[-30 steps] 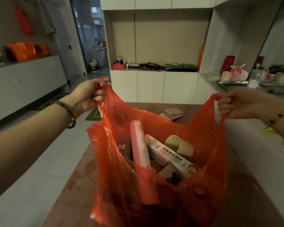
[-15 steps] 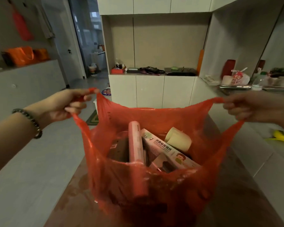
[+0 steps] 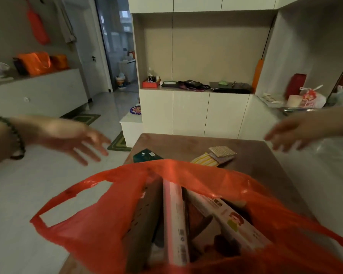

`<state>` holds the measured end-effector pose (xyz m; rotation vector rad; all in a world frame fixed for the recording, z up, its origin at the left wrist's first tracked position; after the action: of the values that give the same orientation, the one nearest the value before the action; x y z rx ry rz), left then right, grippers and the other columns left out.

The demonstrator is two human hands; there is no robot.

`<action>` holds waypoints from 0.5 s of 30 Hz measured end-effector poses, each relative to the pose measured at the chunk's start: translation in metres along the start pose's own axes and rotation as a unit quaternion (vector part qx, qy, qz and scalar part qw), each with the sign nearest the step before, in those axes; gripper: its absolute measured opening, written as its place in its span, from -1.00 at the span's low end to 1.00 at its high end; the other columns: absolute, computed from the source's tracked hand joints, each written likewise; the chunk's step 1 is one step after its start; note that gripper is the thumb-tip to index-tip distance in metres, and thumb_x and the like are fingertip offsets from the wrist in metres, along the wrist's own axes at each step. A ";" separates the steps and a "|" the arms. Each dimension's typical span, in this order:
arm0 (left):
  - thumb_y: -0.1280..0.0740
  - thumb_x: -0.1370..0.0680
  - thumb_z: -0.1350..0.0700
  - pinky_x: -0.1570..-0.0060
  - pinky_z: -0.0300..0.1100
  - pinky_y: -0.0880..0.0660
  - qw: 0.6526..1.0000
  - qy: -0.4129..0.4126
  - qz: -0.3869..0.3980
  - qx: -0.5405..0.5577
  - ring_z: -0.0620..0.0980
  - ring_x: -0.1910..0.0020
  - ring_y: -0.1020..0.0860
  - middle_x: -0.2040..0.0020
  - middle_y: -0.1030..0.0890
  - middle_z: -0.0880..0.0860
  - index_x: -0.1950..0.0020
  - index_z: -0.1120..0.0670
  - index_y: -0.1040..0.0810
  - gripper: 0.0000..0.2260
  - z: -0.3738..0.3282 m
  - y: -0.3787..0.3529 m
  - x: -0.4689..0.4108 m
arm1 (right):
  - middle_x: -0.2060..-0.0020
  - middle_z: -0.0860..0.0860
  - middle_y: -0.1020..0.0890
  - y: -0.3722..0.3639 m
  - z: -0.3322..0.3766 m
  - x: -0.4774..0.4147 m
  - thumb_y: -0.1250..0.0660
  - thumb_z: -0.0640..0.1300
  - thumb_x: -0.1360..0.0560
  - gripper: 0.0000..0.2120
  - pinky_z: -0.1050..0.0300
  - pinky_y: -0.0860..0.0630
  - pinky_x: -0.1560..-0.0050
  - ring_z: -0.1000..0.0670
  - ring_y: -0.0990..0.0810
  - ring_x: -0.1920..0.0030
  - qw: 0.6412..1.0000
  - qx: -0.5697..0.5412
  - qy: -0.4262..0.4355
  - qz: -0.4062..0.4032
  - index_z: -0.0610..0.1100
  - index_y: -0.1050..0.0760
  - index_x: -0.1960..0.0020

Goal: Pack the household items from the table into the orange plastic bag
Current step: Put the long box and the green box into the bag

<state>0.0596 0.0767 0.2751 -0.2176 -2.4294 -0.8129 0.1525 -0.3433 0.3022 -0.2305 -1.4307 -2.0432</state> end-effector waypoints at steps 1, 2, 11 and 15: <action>-0.45 -0.30 0.02 0.11 0.02 -0.52 0.999 -0.005 -0.026 0.030 0.07 0.01 -0.59 -0.05 -0.62 0.09 -0.40 0.11 -0.32 -0.30 -0.007 0.007 -0.011 | 0.11 0.09 -0.69 0.015 0.022 -0.018 -0.37 0.38 -0.07 -0.40 0.33 -0.54 0.36 0.17 -0.68 0.20 0.999 0.000 0.024 -0.045 0.11 -0.52 -0.02; -0.31 -0.47 0.02 0.12 -0.04 -0.51 0.997 -0.025 -0.060 0.049 0.07 -0.02 -0.56 -0.11 -0.59 0.08 -0.40 0.10 -0.32 -0.49 -0.010 0.016 -0.029 | 0.06 0.07 -0.68 0.026 0.043 -0.041 -0.39 0.31 -0.17 -0.51 0.32 -0.55 0.35 0.15 -0.68 0.19 0.996 -0.005 0.065 -0.066 0.12 -0.50 -0.02; -0.11 -0.61 0.07 0.32 -0.31 -0.40 0.984 -0.044 -0.154 0.080 -0.01 0.16 -0.44 0.10 -0.43 0.01 0.05 0.07 -0.44 -0.84 -0.005 -0.008 -0.228 | -0.50 -0.04 -0.15 -0.070 0.142 -0.299 -0.43 0.18 -0.32 -0.06 -0.03 -0.41 -0.19 -0.13 -0.27 -0.41 0.991 -0.079 0.106 -0.036 0.02 0.05 -0.50; -0.21 -0.57 0.13 0.59 -0.49 -0.35 0.970 -0.031 -0.206 0.127 -0.13 0.34 -0.36 0.28 -0.38 -0.06 0.28 -0.01 -0.31 -0.77 0.037 -0.006 -0.299 | -0.51 -0.15 -0.03 -0.139 0.131 -0.388 -0.50 0.18 -0.23 0.13 -0.05 -0.18 -0.42 -0.19 -0.11 -0.48 0.996 -0.041 0.079 -0.017 0.00 0.19 -0.51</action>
<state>0.2885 0.1012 0.0798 0.3781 -2.6466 -0.6590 0.3510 -0.0445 0.0607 -0.0767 -1.2646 -2.1005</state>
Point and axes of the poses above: each hand's wrist, its own x-axis away from the middle knuckle, its own y-axis out of the back of the hand, z = x × y, the point moved 4 cm from there along -x, towards the middle knuckle
